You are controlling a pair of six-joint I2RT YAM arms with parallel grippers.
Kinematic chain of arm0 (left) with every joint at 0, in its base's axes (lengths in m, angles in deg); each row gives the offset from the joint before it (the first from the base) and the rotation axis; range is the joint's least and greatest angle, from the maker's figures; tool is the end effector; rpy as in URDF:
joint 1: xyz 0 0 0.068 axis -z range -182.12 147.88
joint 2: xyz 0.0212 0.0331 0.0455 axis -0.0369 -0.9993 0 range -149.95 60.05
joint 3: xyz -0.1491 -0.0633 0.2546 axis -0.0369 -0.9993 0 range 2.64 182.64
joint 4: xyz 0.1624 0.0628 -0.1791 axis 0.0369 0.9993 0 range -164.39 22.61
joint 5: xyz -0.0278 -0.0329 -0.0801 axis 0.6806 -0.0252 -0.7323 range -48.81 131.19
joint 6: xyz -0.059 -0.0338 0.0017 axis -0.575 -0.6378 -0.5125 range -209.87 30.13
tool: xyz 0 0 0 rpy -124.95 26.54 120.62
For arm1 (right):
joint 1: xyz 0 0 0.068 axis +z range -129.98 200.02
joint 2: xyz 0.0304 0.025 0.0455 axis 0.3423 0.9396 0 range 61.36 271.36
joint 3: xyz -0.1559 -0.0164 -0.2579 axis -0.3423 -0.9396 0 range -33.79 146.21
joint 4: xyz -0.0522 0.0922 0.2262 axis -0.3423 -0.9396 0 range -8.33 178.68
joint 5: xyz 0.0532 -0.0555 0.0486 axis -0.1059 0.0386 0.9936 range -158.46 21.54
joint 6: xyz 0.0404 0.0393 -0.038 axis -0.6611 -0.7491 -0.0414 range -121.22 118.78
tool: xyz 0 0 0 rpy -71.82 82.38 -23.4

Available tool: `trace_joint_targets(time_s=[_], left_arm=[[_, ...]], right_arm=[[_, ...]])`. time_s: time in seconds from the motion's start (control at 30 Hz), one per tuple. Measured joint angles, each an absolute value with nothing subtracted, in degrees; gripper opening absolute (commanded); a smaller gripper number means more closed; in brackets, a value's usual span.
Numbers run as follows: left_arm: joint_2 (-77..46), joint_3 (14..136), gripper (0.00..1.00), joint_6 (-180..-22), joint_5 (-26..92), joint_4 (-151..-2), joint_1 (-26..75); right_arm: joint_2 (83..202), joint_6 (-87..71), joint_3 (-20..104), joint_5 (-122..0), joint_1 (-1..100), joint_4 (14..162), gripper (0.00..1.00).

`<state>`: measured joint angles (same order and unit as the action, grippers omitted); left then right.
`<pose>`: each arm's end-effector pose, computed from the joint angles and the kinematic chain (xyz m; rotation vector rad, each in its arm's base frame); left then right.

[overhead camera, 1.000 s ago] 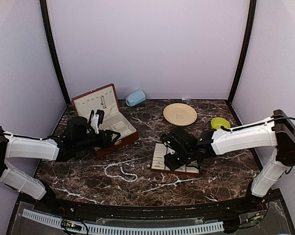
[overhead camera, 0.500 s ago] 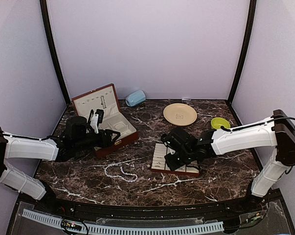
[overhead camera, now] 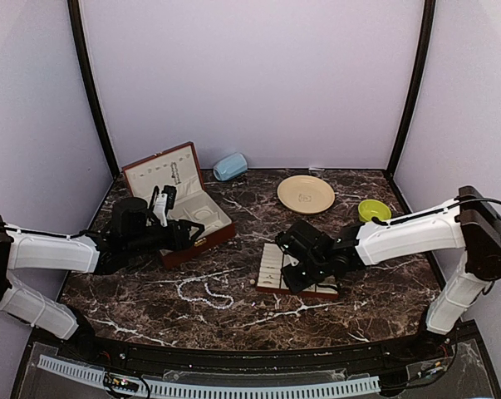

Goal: Organize the mixed jewelry
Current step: Adjust the earring on the earring holder.

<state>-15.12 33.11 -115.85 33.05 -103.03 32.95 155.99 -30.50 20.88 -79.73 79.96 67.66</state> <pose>0.2209 -0.1645 0.2412 0.2569 1.9231 -0.8595 0.1708 0.2736 0.1915 -0.6309 2.5550 0.2935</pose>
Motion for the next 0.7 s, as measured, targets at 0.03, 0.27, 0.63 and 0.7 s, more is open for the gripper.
trace_joint_targets(time_s=[0.03, 0.27, 0.63, 0.7], left_arm=[[-15.12, 33.11, 0.56, -115.83, 33.05, -103.03, 32.95], [-15.12, 33.09, 0.56, -115.85, 33.07, -103.03, 32.95], [-14.66, 32.79, 0.56, -115.83, 33.14, -102.99, 32.95], [-13.96, 32.74, 0.56, -115.80, 33.35, -102.88, 32.95]], right_arm=[[156.23, -30.56, 20.88, -79.75, 79.96, 67.77, 0.05], [156.40, -31.13, 20.71, -79.71, 79.85, 68.49, 0.05], [156.25, -31.87, 20.66, -79.71, 79.50, 68.47, 0.12], [155.83, -32.03, 20.66, -79.40, 79.24, 68.25, 0.16]])
